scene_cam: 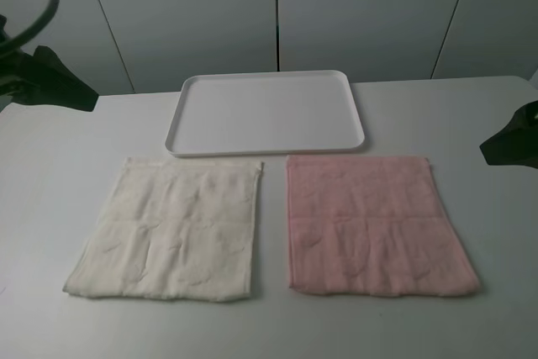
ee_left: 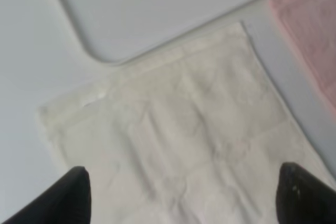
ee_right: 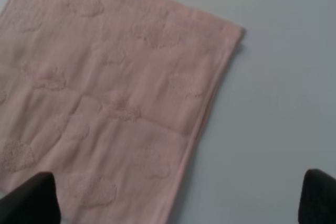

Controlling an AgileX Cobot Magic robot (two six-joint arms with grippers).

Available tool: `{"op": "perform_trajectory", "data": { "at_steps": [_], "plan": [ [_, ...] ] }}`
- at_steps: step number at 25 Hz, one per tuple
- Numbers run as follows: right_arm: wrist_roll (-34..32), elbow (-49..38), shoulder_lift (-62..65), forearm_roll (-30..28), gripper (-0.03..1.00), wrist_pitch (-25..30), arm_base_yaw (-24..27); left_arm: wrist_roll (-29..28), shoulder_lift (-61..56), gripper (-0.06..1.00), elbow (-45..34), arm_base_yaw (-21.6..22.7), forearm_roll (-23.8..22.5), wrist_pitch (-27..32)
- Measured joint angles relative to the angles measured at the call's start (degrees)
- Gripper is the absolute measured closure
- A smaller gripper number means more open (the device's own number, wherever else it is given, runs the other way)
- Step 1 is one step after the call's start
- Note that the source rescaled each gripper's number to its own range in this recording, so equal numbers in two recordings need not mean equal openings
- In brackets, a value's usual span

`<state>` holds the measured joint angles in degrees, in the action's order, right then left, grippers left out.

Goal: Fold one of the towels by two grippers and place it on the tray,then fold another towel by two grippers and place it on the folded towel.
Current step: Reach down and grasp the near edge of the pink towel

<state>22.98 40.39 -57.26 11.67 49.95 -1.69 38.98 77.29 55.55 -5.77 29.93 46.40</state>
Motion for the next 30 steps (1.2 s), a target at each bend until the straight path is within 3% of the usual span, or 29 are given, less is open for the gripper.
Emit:
{"op": "perform_trajectory", "data": {
  "at_steps": [7, 10, 15, 22, 30],
  "plan": [
    [8.0, 2.0, -7.0, 0.2, -0.02, 0.4, 0.0, 0.1, 12.6, -0.03, 7.1, -20.2, -7.0, -3.9],
    [13.3, 2.0, -7.3, 0.3, -0.02, 1.1, 0.0, 0.2, 17.6, -0.03, 9.6, -26.8, -8.7, -4.3],
    [16.7, 2.0, -7.3, -0.5, -0.02, 1.2, 0.0, 0.4, 25.6, -0.03, 12.6, -37.0, -12.2, -4.3],
    [17.1, 2.0, -7.3, -3.6, -0.02, 1.4, 0.0, 0.4, 33.5, -0.03, 14.3, -47.4, -15.2, -4.4],
    [20.0, 2.0, -7.3, -4.6, -0.02, 1.4, 0.0, 0.2, 38.9, -0.03, 14.3, -52.6, -16.3, -3.9]
  ]
}}
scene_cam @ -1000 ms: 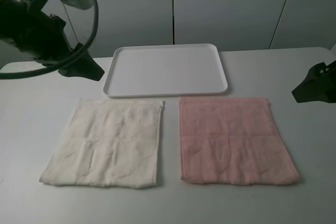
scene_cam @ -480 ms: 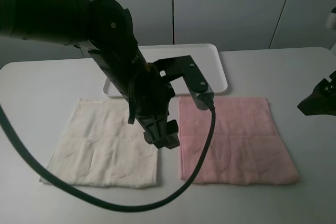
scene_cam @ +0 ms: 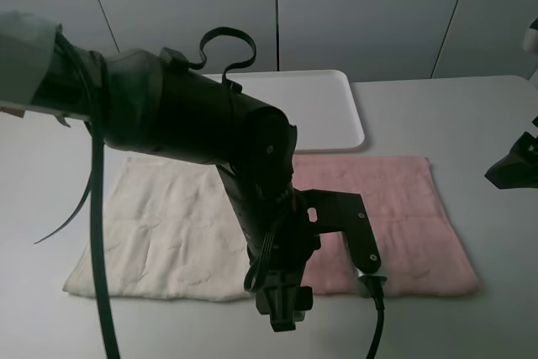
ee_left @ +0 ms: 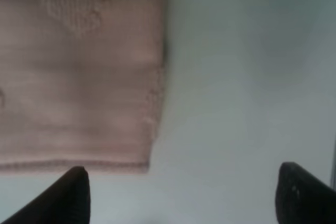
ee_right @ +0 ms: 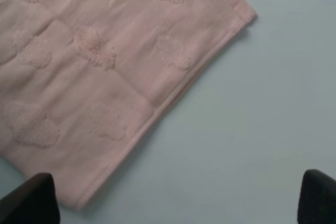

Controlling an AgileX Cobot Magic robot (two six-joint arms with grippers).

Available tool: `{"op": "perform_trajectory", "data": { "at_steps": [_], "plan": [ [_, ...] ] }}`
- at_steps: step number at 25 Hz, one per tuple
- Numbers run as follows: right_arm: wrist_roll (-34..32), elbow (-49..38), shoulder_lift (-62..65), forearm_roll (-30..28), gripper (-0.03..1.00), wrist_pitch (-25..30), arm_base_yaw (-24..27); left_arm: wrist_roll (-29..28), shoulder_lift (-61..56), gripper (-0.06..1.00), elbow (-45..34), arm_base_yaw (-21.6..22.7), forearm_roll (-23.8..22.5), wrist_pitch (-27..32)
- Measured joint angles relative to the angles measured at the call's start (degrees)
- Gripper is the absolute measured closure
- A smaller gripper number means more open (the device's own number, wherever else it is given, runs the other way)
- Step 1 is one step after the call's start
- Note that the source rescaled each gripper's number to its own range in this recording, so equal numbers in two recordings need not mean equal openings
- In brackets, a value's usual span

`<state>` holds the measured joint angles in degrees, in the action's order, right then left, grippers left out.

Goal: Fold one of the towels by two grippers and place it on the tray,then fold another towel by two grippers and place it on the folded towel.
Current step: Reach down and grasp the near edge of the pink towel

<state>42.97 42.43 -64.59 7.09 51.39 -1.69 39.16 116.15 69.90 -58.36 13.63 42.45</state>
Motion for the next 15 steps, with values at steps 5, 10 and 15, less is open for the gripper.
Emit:
{"op": "perform_trajectory", "data": {
  "at_steps": [5, 10, 15],
  "plan": [
    [5.6, 0.0, 0.0, 0.0, -0.02, 0.7, 0.0, -0.6, 0.6, -0.03, 0.1, -1.3, -0.5, -0.9],
    [10.5, 0.0, 0.0, 0.0, -0.02, 1.8, 0.0, -3.1, 1.7, -0.03, 3.6, -1.3, -3.1, 0.5],
    [11.9, 0.0, -0.1, 0.0, -0.02, 3.3, 0.0, -5.0, 4.5, -0.03, 7.2, -1.3, -4.2, 4.3]
  ]
}}
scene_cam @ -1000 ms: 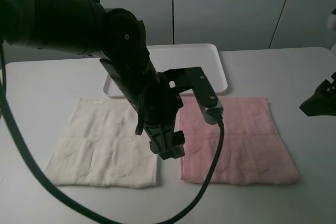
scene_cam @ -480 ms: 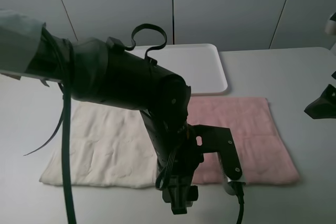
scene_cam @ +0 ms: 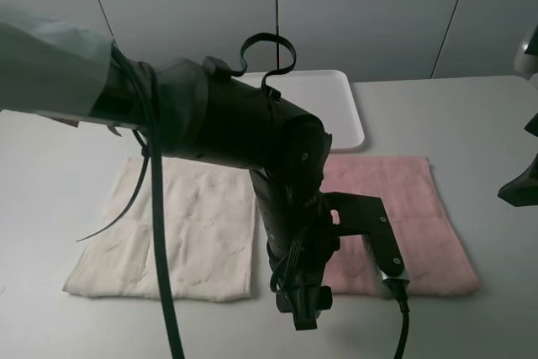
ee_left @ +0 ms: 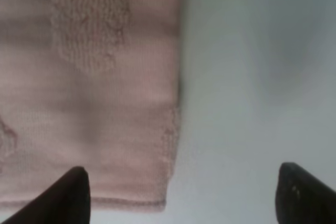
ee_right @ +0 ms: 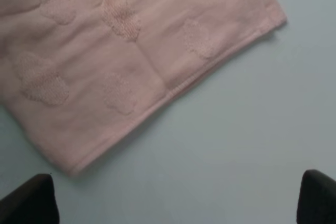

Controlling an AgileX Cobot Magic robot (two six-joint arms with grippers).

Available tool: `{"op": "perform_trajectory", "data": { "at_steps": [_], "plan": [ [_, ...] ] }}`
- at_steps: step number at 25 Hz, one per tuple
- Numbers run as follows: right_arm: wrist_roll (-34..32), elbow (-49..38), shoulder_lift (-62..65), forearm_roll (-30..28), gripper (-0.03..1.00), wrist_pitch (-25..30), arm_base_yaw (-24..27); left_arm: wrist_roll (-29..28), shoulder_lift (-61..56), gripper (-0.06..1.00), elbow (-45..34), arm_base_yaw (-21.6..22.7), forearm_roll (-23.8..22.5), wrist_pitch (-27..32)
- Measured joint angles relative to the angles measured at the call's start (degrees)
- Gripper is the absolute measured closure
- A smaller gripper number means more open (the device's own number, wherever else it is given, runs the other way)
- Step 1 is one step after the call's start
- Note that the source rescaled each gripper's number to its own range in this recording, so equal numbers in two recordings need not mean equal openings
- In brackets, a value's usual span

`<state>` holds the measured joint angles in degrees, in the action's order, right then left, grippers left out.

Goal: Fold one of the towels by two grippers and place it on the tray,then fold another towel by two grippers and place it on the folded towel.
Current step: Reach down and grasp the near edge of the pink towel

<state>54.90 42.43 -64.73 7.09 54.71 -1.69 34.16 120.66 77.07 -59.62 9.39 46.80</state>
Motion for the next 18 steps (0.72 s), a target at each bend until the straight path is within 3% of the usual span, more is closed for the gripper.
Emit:
{"op": "perform_trajectory", "data": {
  "at_steps": [15, 18],
  "plan": [
    [10.2, 0.0, -6.0, 2.2, -0.02, 1.1, 0.0, -1.0, 1.2, -0.03, 0.3, 0.0, -3.0, -0.7],
    [10.4, 0.0, -7.3, 1.2, -0.02, 1.1, -2.3, -1.0, 2.7, -0.03, 0.3, 0.0, -3.0, -0.7]
  ]
}}
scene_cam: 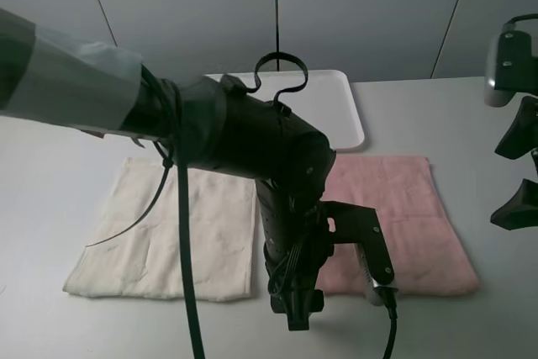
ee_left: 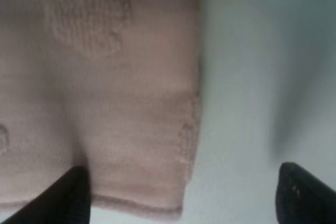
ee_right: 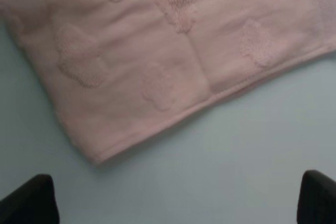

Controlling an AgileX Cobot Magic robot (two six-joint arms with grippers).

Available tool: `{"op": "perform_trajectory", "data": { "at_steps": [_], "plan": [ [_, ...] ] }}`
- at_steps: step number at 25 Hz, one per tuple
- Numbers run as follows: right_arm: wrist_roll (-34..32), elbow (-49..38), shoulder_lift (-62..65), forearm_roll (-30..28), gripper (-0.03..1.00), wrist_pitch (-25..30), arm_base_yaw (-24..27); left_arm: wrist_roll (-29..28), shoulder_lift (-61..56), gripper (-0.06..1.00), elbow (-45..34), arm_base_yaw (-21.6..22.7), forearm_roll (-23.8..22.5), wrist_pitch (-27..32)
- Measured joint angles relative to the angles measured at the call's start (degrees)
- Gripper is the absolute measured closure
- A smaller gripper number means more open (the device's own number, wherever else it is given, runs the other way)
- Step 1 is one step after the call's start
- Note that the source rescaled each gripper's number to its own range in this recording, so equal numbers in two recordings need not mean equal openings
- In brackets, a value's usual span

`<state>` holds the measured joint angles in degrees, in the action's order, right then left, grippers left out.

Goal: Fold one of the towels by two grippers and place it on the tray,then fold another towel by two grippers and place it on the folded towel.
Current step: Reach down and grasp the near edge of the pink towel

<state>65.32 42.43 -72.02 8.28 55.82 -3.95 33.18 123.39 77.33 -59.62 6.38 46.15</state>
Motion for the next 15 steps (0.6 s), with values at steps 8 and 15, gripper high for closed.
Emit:
{"op": "perform_trajectory", "data": {
  "at_steps": [8, 15],
  "plan": [
    [0.2, 0.0, -3.6, -5.0, -0.01, 0.1, -5.1, 0.0, 0.8, -0.03, 0.5, 0.0, -0.2, 0.5],
    [5.5, -6.6, -6.3, -6.0, -0.01, -1.8, -5.1, 0.0, 0.8, -0.03, 0.5, 0.0, -0.2, 0.5]
  ]
}}
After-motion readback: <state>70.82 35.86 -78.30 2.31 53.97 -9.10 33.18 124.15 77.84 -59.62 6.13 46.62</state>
